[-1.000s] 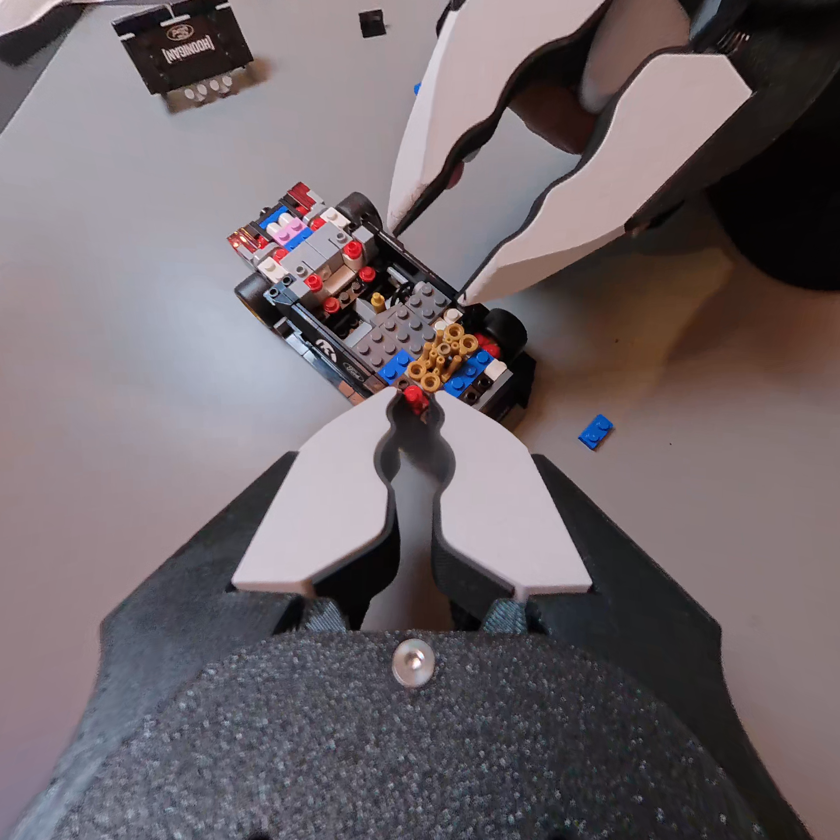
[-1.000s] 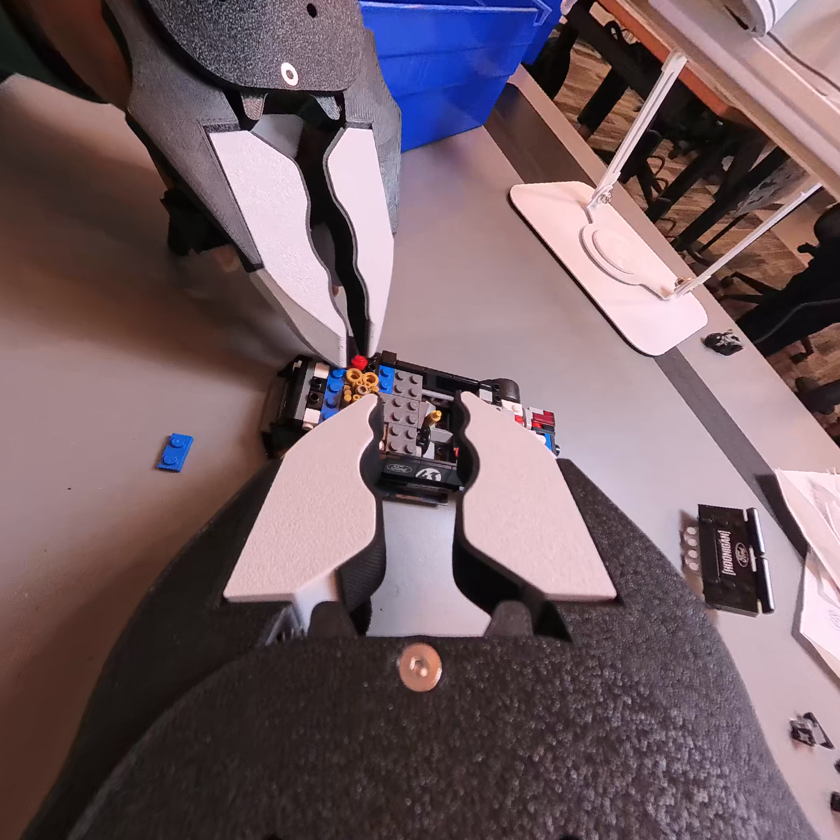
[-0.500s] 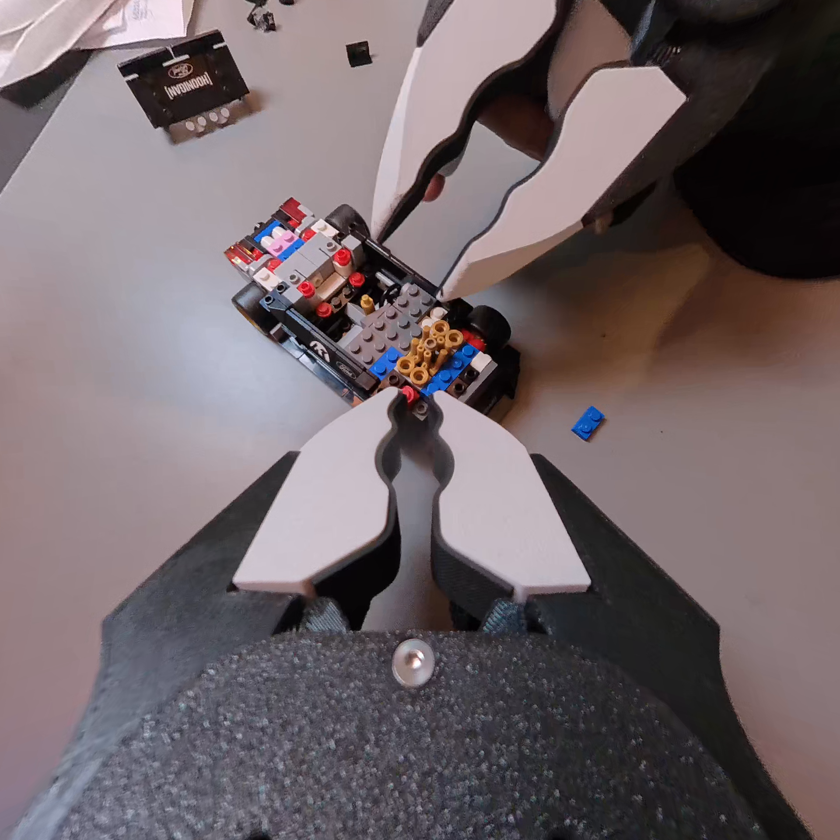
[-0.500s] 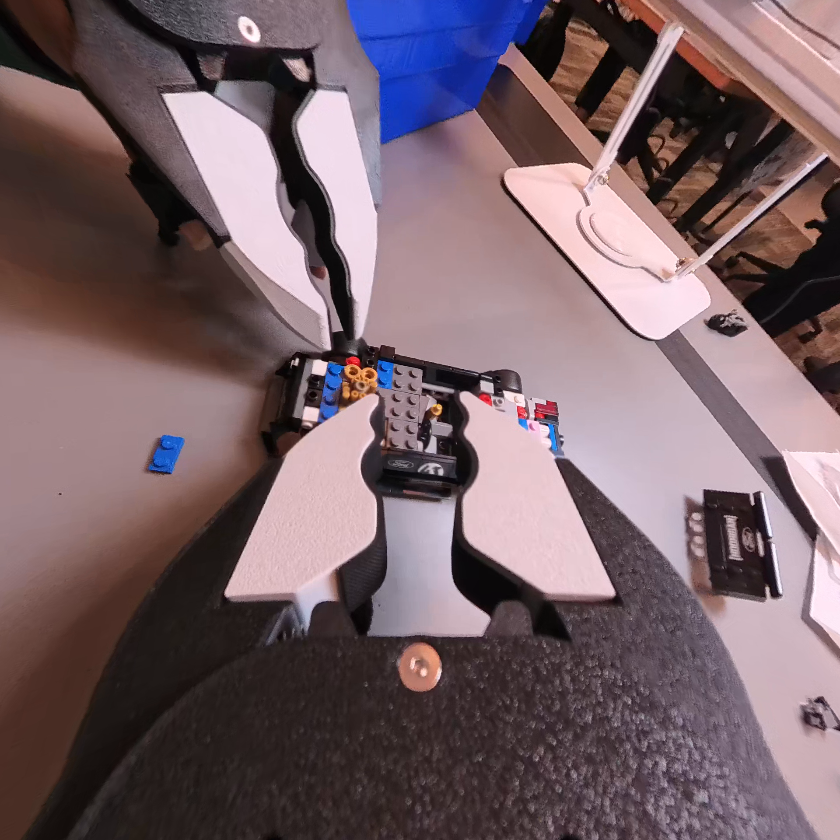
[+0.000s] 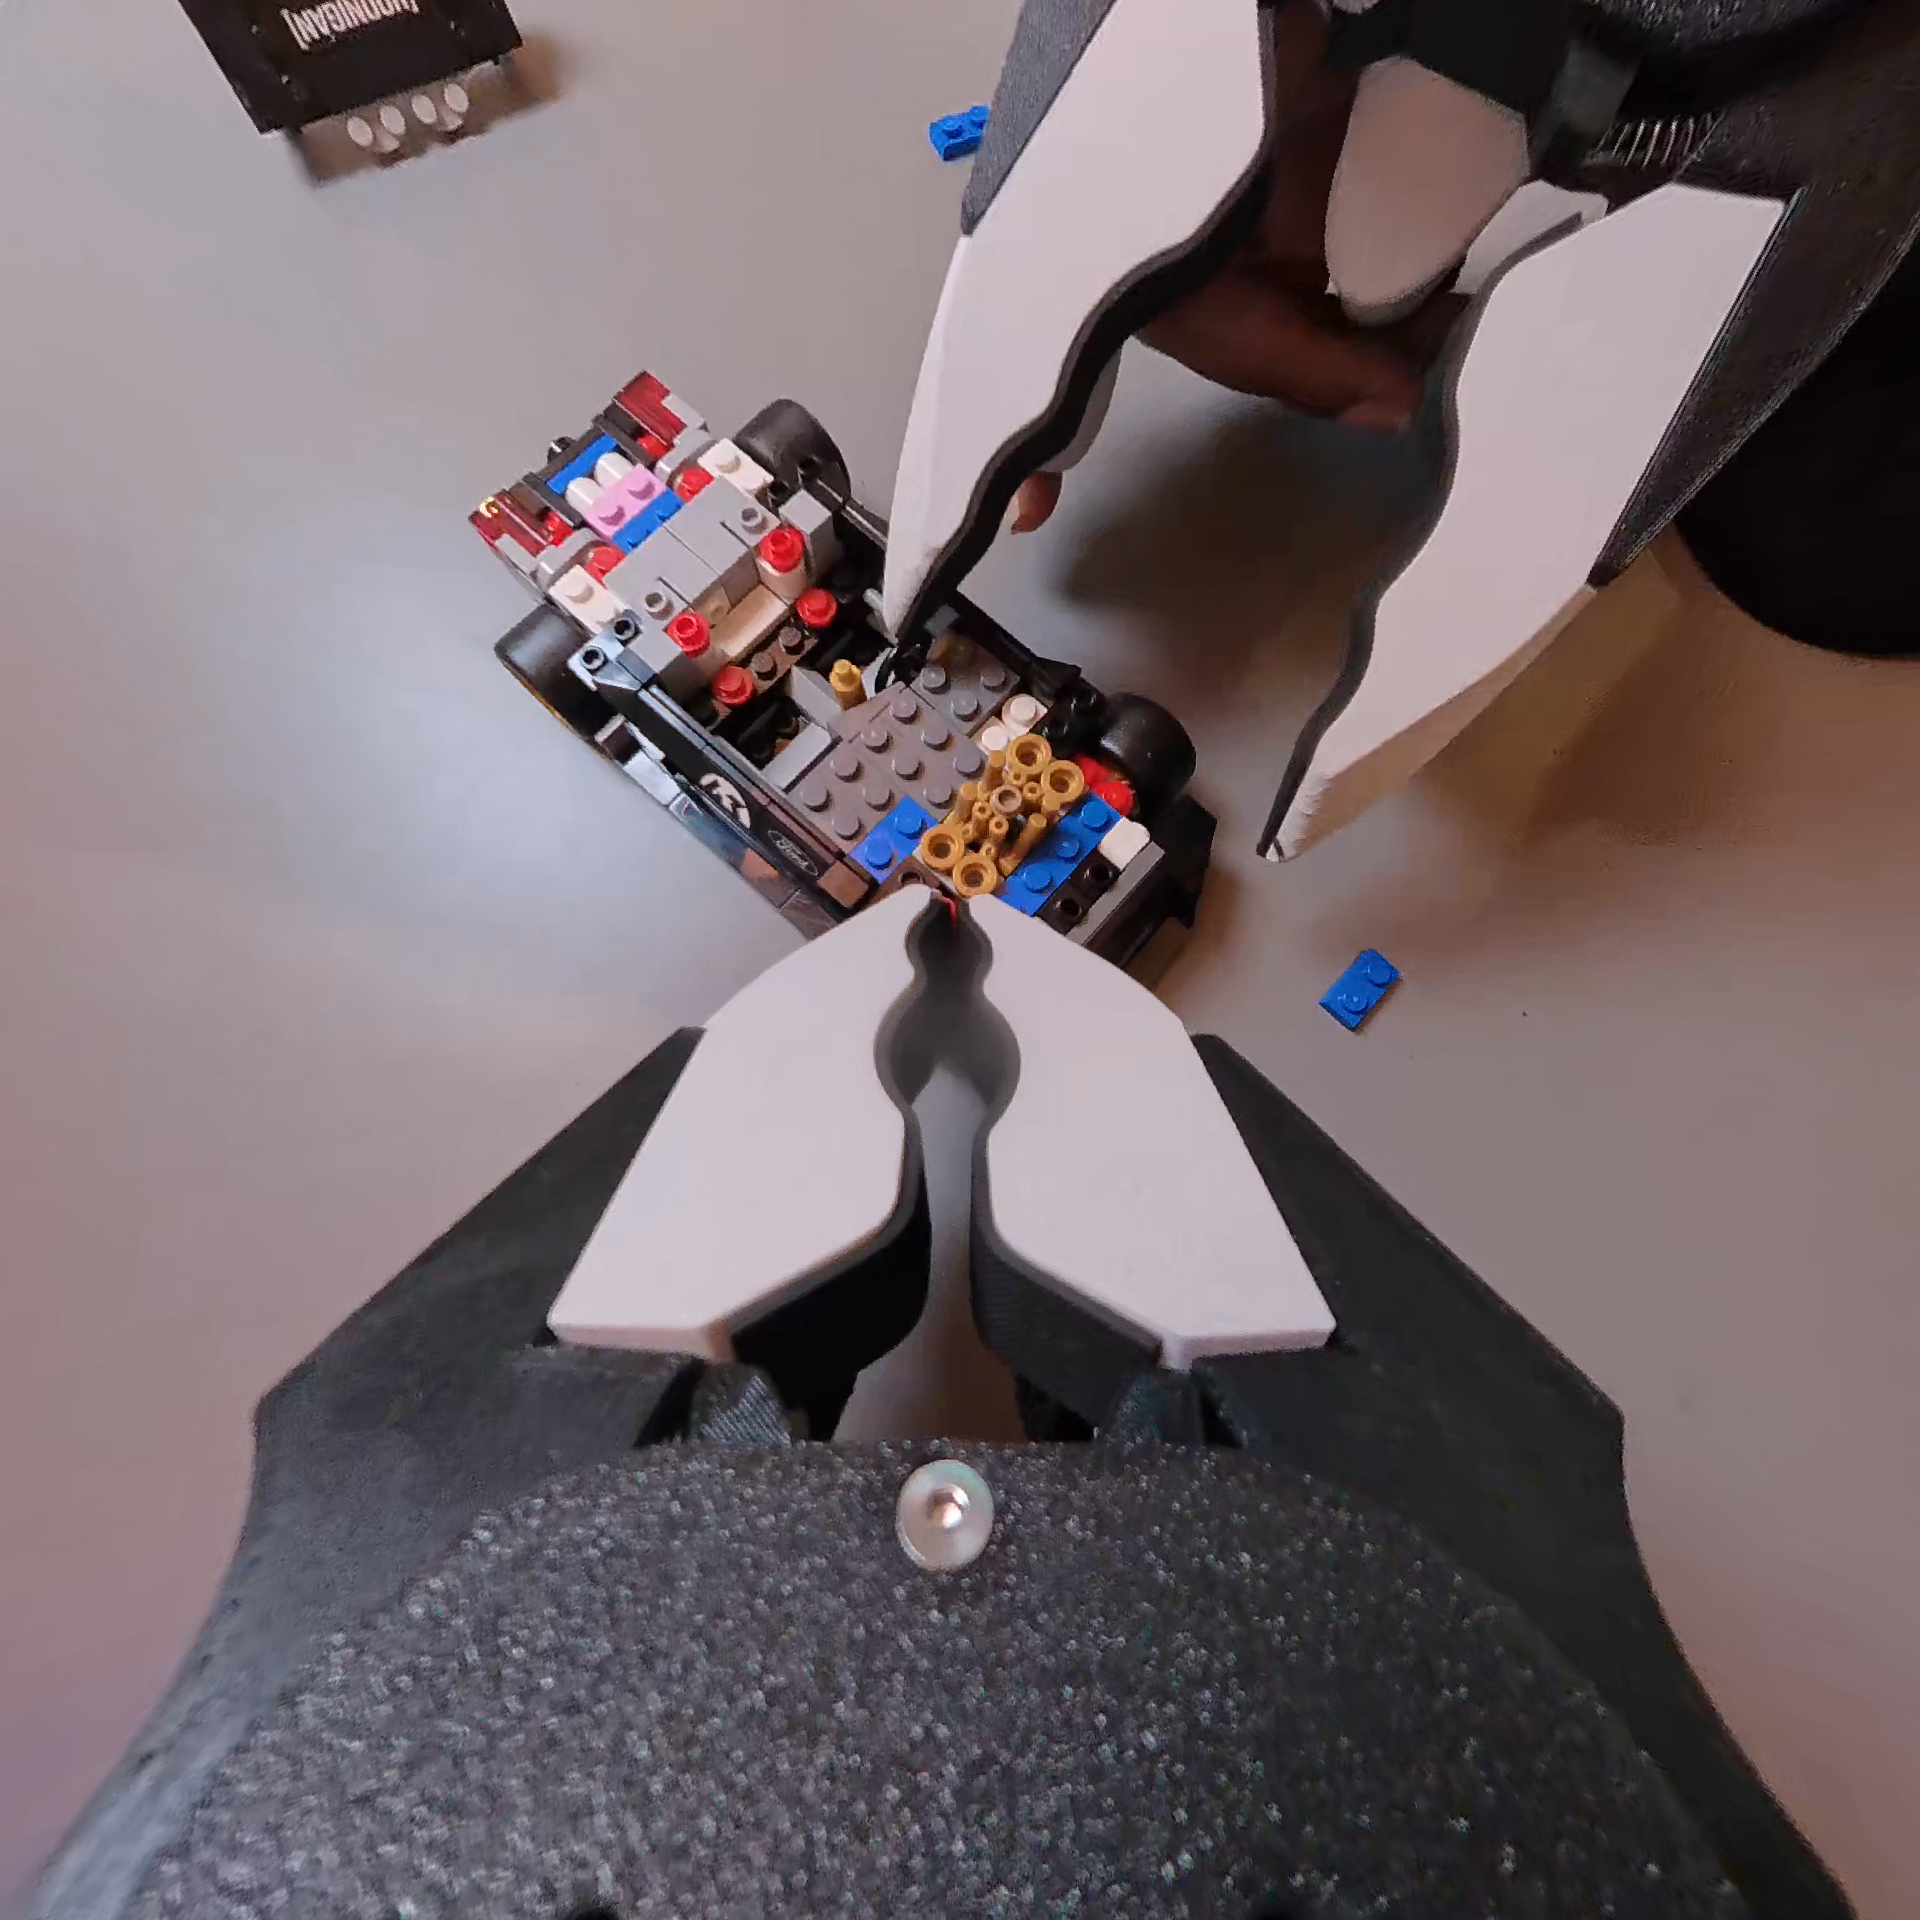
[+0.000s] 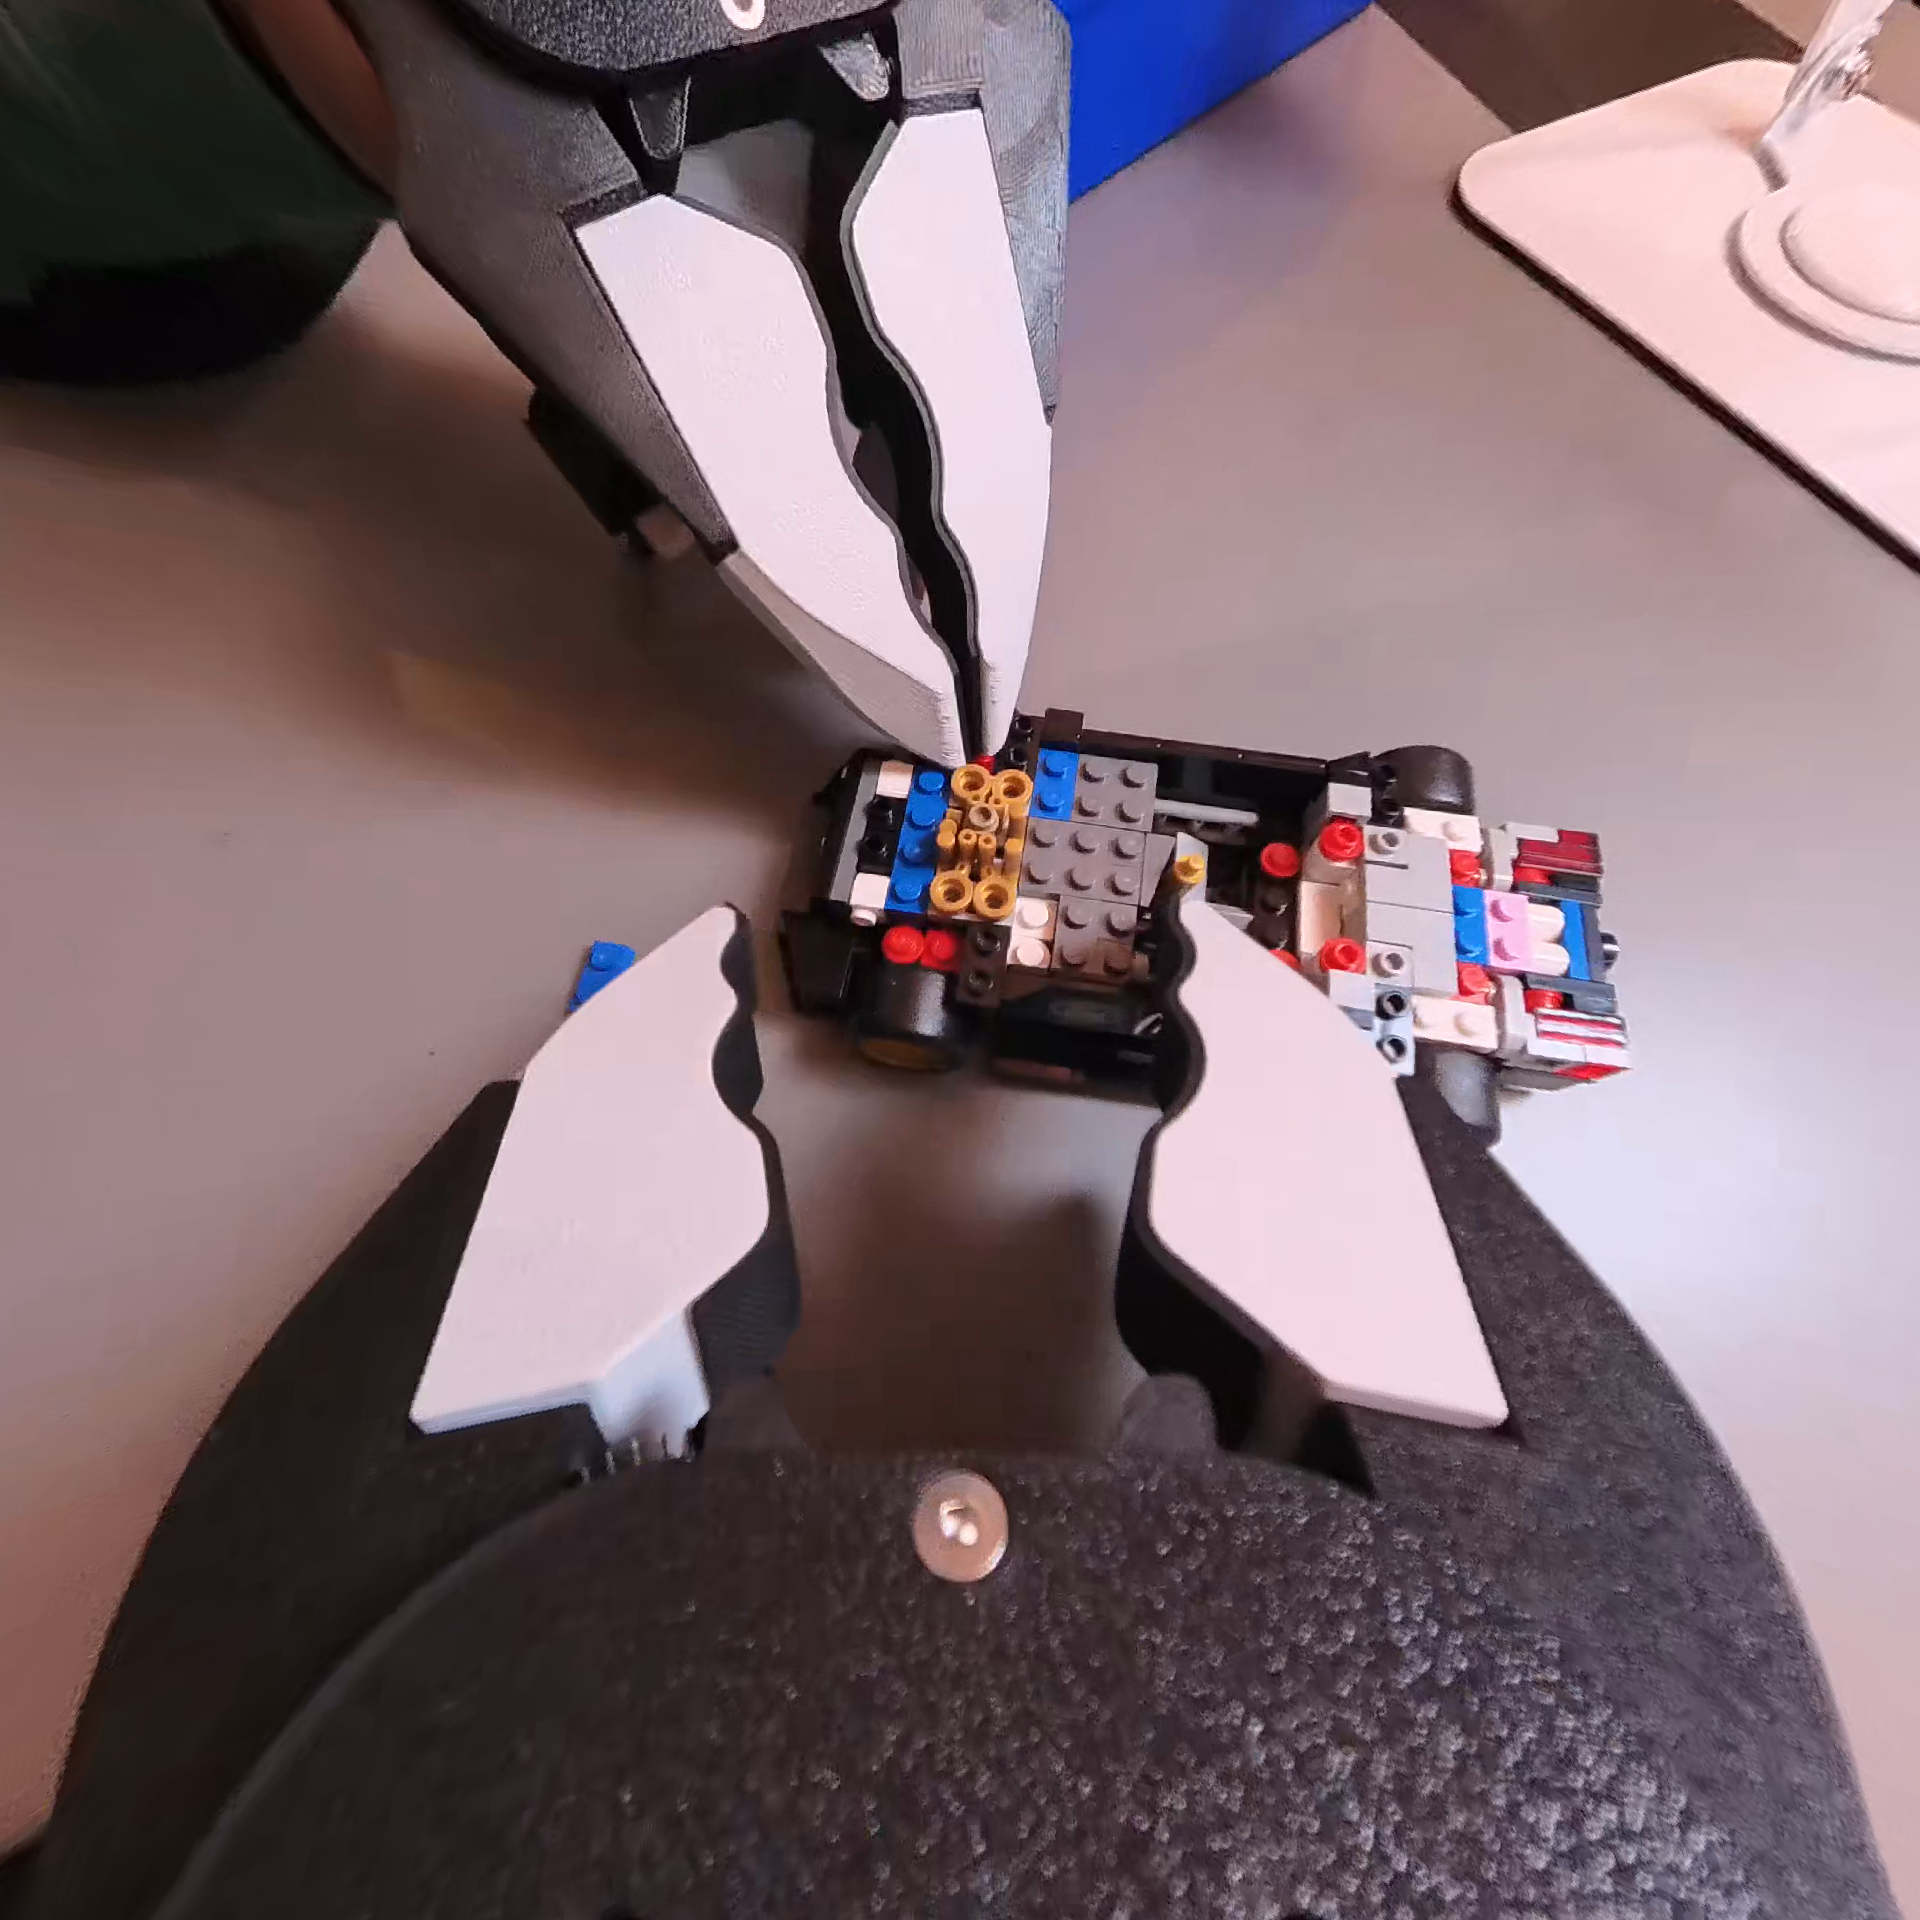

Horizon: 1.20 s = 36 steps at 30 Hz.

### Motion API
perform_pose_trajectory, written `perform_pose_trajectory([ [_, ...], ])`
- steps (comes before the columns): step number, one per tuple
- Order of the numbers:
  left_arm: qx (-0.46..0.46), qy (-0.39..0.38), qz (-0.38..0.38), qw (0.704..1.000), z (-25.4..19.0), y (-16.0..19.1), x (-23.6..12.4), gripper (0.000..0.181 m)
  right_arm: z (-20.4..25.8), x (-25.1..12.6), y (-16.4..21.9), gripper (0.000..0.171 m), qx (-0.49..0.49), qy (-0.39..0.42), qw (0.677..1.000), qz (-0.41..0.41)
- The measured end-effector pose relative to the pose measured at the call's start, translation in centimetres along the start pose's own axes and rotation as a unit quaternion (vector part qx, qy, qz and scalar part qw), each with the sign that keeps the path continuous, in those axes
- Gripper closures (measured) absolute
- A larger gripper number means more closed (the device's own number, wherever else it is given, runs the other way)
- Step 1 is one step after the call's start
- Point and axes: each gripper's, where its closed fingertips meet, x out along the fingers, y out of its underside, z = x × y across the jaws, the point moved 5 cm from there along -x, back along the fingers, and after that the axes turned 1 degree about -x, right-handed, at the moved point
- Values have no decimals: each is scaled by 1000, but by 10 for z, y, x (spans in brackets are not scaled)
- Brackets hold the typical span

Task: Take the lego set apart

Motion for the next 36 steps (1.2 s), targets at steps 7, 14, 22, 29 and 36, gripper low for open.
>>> perform_pose_trajectory([
  [7,2,23,52,998,4,-5,1,181,-1,0,1,96,5,2,1000,-3],
  [14,-14,64,77,995,6,-5,1,181,0,1,1,97,8,0,1000,-6],
  [22,2,88,147,985,5,-8,2,181,1,1,1,98,10,-1,1000,-8],
  [29,8,93,99,991,10,-12,-8,181,2,-1,-1,97,13,-11,1000,-11],
  [36,-108,54,-20,992,19,1,-32,159,0,-3,-5,97,0,1,1000,-22],
])
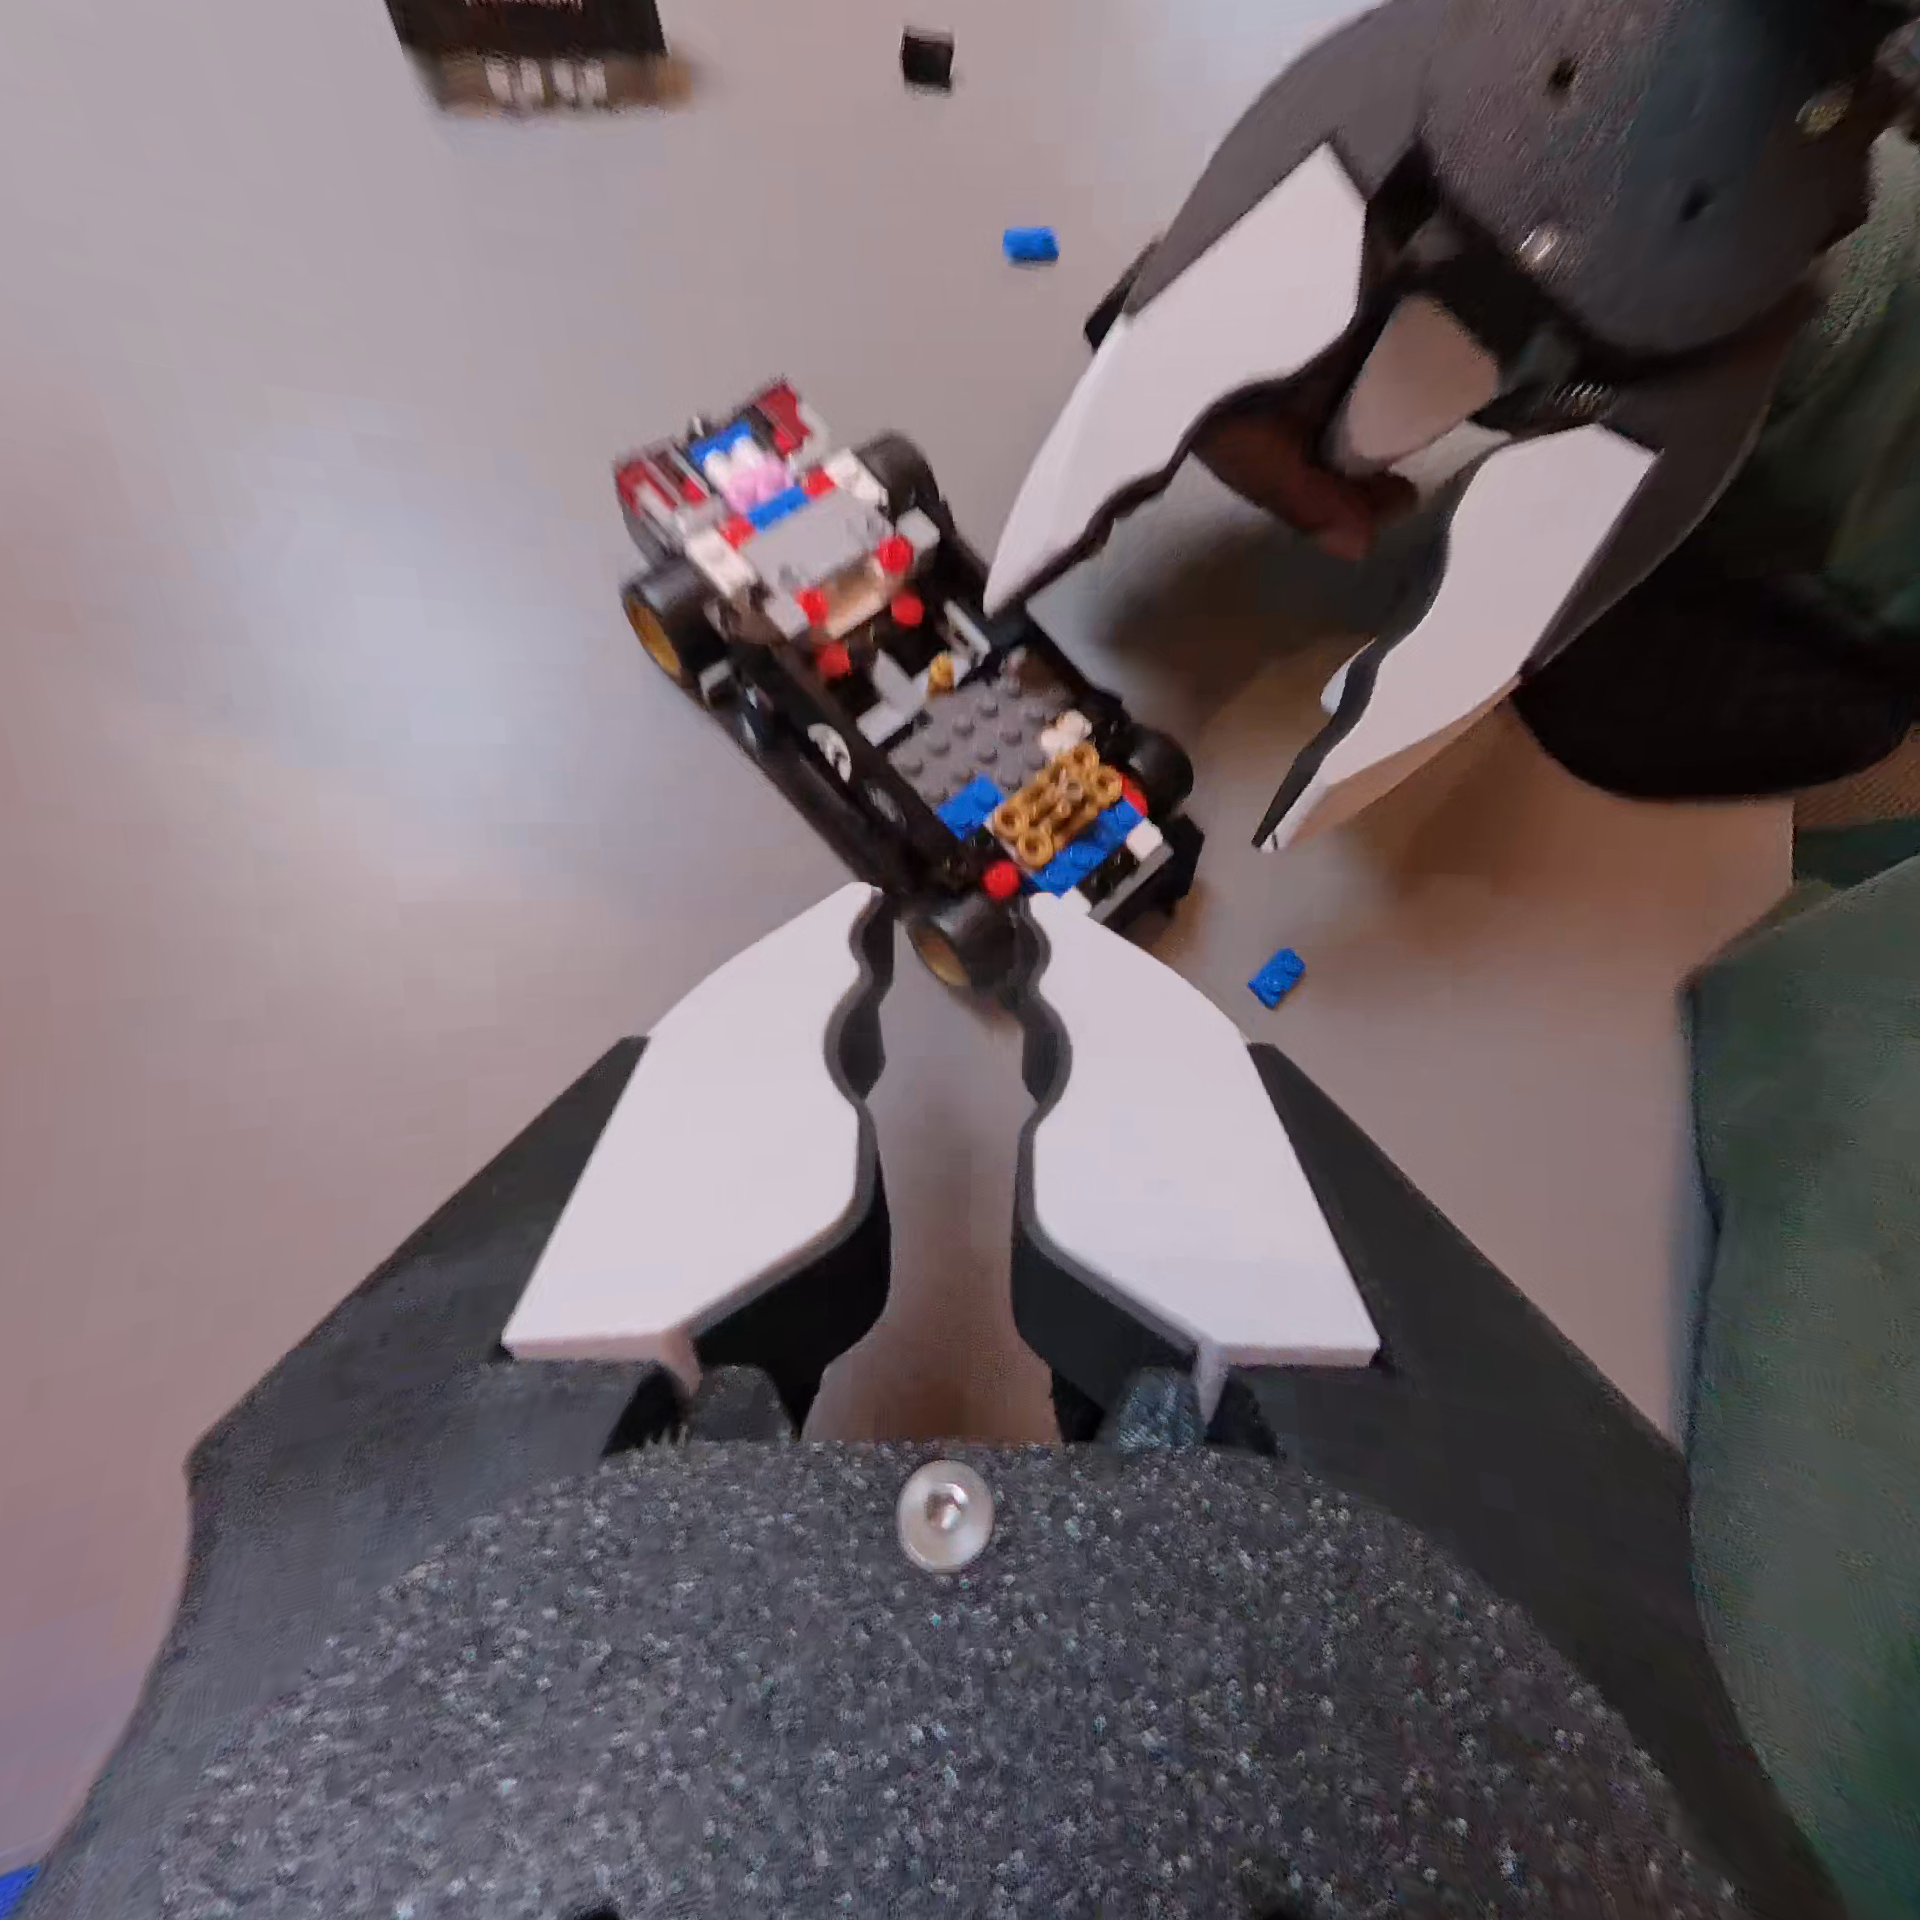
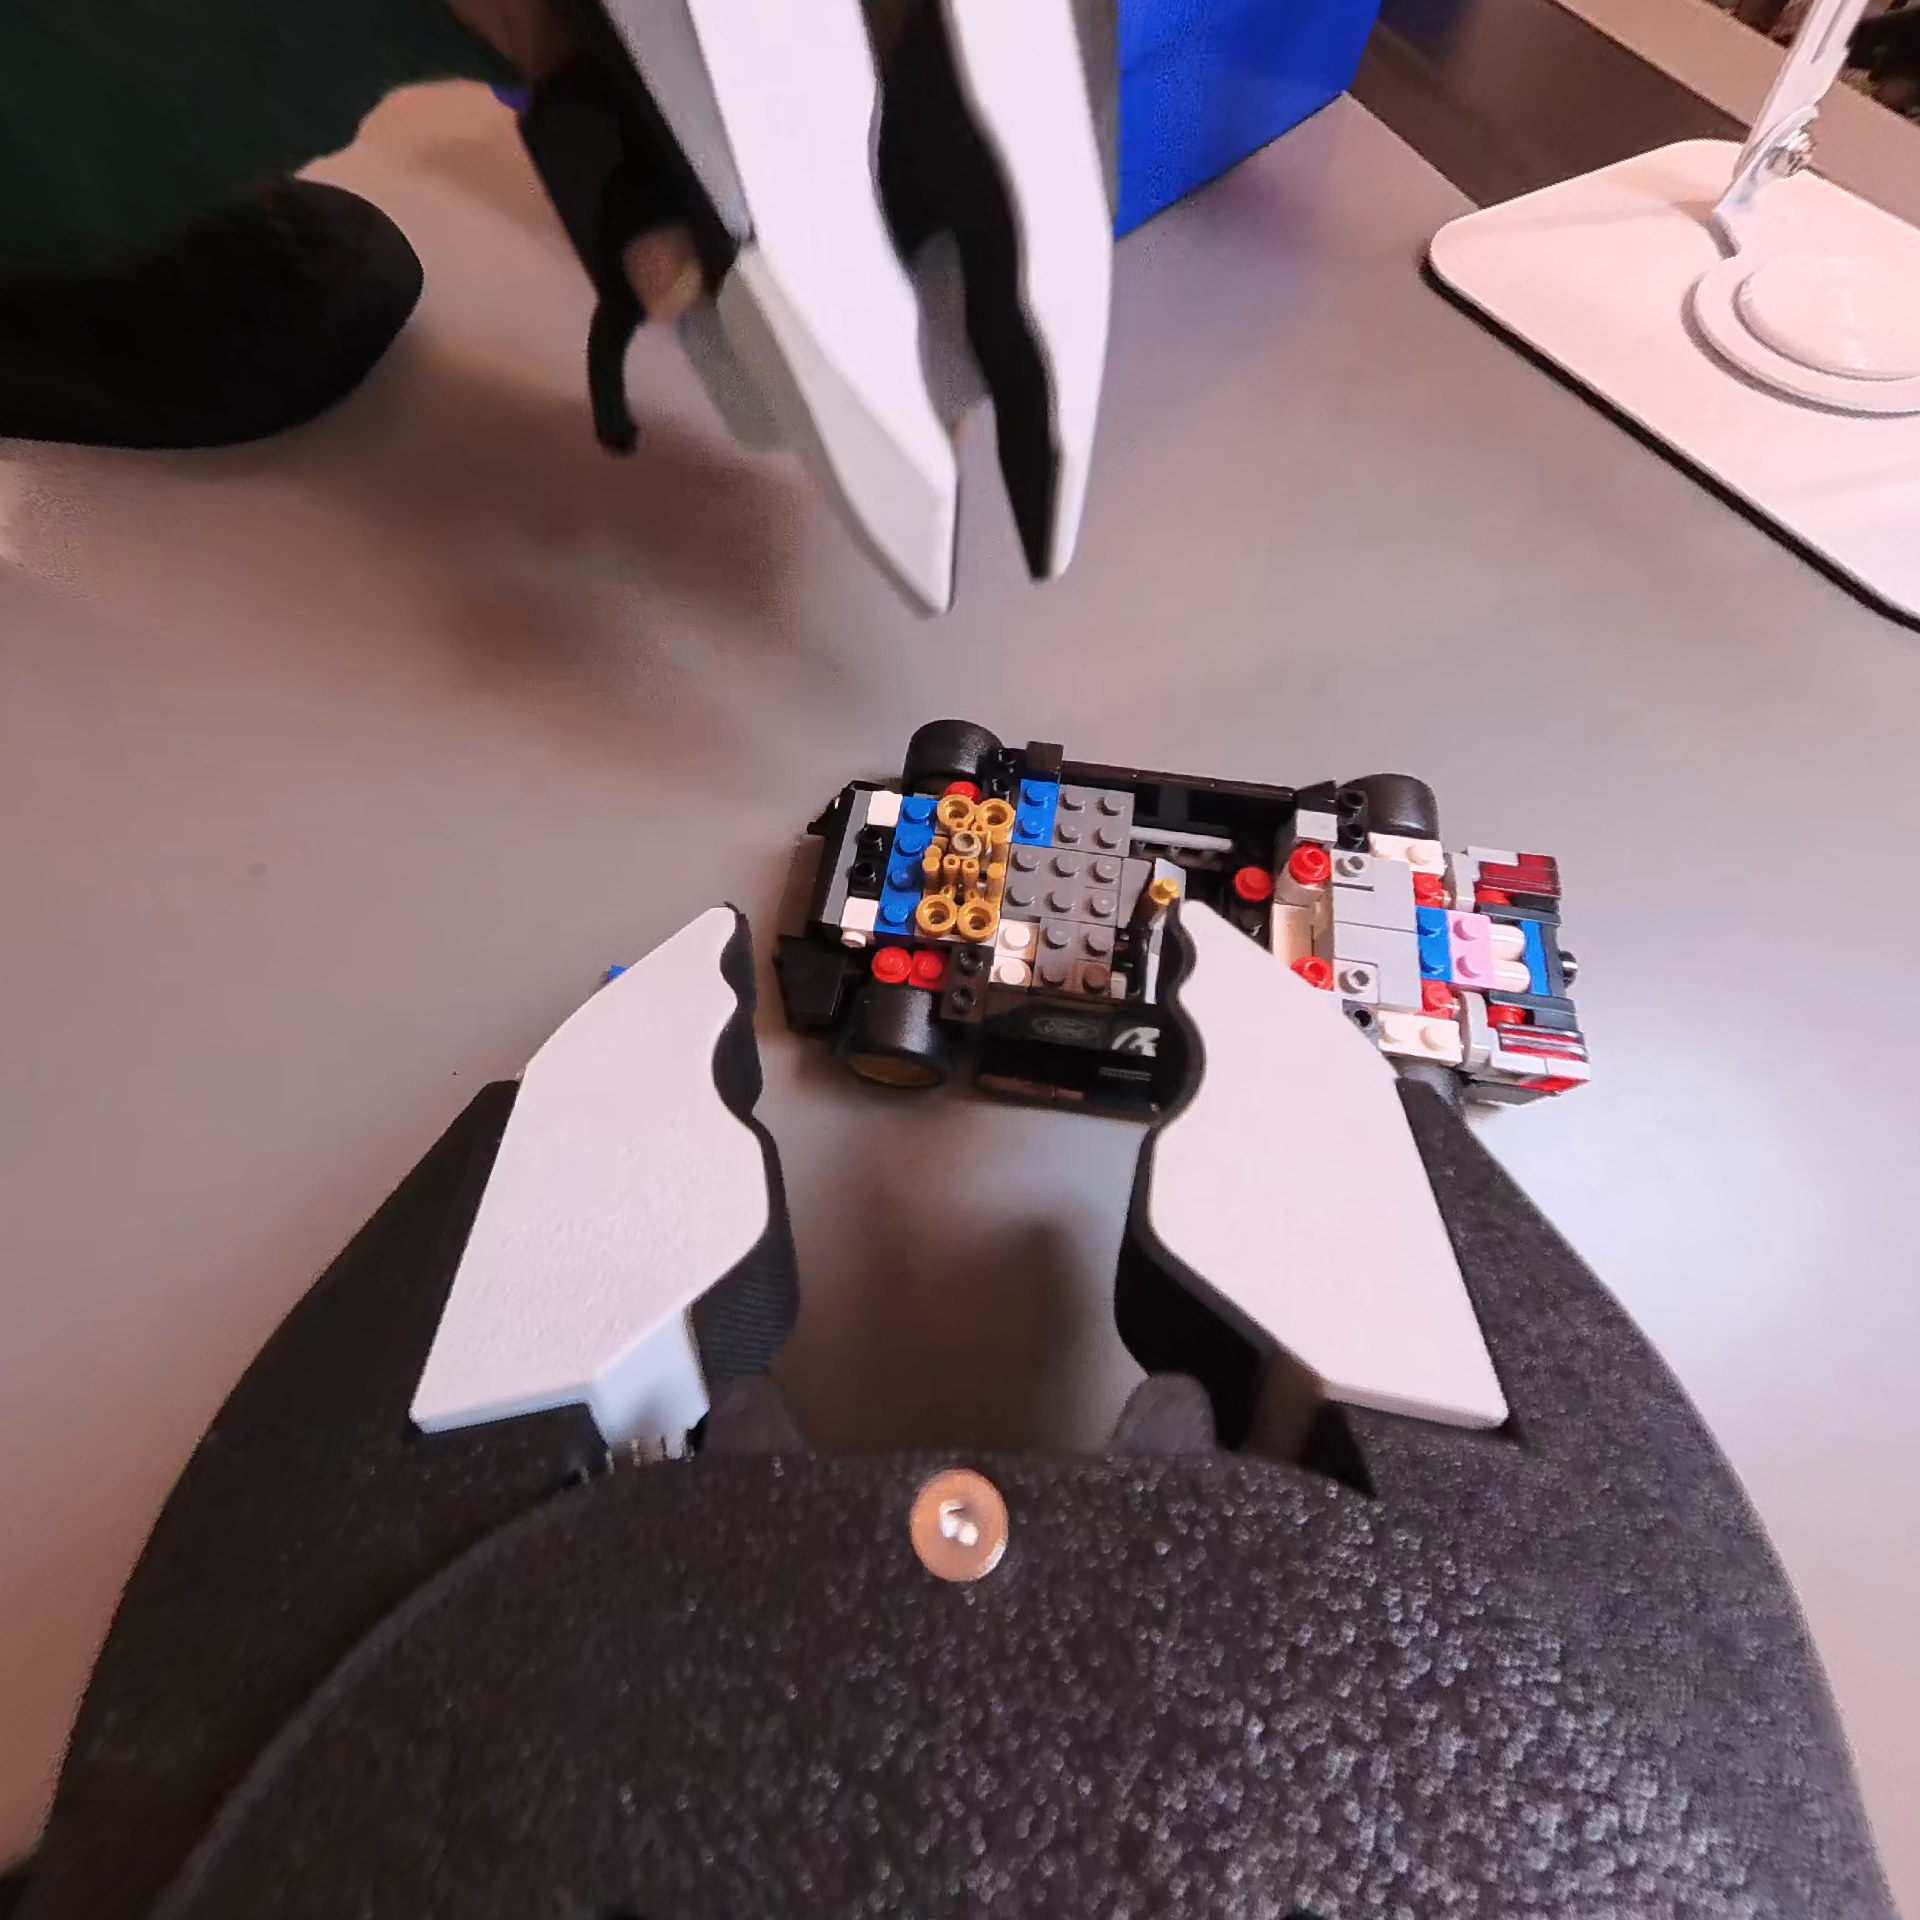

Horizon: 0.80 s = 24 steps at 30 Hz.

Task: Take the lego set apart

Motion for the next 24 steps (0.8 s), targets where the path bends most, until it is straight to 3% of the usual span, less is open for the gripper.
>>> perform_pose_trajectory([
  [4,-30,7,-8,1000,-4,24,21,151,4,3,-3,98,-15,5,1000,-5],
  [17,-2,-17,-15,1000,-6,27,30,162,8,14,4,102,-45,27,998,40],
  [24,-11,-22,-22,999,-7,28,30,163,7,23,-12,98,-26,60,995,70],
])
